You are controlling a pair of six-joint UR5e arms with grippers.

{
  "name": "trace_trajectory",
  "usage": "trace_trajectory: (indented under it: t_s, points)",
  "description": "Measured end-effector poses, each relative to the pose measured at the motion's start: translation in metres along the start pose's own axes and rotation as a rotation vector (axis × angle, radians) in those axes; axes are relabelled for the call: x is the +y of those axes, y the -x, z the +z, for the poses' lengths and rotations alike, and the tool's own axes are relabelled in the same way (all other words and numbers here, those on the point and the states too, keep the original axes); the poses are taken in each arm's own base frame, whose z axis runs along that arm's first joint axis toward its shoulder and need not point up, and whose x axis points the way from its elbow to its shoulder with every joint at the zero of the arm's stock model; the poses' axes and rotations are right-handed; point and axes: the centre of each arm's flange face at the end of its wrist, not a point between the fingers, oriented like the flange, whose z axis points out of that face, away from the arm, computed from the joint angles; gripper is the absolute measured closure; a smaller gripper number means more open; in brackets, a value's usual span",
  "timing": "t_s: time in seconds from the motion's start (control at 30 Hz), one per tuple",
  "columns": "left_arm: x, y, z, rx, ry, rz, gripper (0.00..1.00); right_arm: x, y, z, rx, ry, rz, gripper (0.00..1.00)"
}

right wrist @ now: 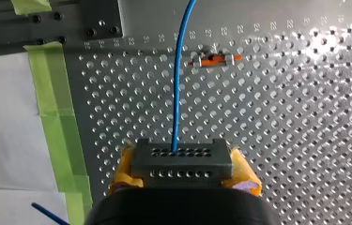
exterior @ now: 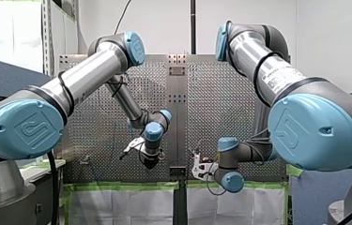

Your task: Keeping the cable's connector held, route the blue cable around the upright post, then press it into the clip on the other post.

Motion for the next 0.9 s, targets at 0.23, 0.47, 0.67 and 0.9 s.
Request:
trace_trajectory:
  t_s: [0.23,0.47,0.67,0.9]
  points:
    - [-0.003,0.002,0.001,-0.016,-0.028,-0.067,0.0,0.007,0.002,0.002,-0.051,-0.032,0.004,1.0]
    - [-0.009,0.007,0.004,-0.065,-0.041,-0.144,0.0,0.014,0.007,-0.003,-0.11,-0.033,0.006,1.0]
    - [-0.016,0.009,0.004,-0.09,-0.067,-0.197,0.0,0.018,0.008,-0.005,-0.132,-0.027,0.01,1.0]
    - [-0.017,0.001,0.005,-0.052,-0.053,-0.232,0.0,0.021,0.008,-0.005,-0.134,-0.023,0.006,1.0]
